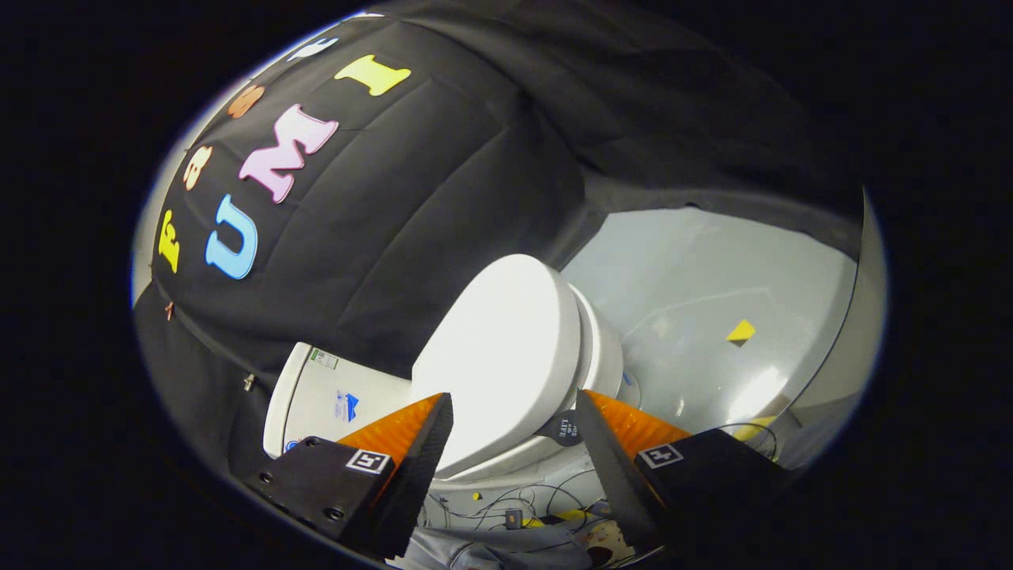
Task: Open the toilet lid.
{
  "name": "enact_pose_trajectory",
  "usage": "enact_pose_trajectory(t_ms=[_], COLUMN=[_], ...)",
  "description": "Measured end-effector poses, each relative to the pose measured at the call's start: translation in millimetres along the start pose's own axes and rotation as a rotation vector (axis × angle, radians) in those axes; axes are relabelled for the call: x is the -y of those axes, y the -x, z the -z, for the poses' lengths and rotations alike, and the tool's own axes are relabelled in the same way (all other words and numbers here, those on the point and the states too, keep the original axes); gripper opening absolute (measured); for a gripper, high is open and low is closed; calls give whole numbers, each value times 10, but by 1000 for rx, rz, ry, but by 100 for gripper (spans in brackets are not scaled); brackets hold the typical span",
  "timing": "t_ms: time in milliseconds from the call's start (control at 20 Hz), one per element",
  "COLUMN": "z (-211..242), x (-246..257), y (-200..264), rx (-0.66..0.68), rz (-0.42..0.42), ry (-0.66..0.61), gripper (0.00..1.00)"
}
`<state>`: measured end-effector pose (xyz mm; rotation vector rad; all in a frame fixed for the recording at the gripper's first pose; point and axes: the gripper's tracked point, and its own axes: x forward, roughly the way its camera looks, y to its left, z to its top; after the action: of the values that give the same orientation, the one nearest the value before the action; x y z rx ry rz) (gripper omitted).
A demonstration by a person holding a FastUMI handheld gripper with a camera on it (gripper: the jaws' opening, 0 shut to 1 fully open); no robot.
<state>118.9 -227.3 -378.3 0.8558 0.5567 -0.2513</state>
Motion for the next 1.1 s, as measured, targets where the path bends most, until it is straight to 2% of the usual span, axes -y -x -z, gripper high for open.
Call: enact_pose_trajectory(t_ms=[200,450,550,700,750,850,950,1100], z=[219,466,568,636,664,757,757,778], x=[311,487,572,609,622,591,552,483], y=[-241,-424,-558,-673,-727,-794,-772,-813], rx=[-51,-94,-110,-113,-116,-131,-125,-105], rz=[27,0,9,4,5,-11,-32,-74], ry=[-90,-197,-217,-238,-242,-248,-266,-292], gripper=[98,98,93,92,79,79,48,35])
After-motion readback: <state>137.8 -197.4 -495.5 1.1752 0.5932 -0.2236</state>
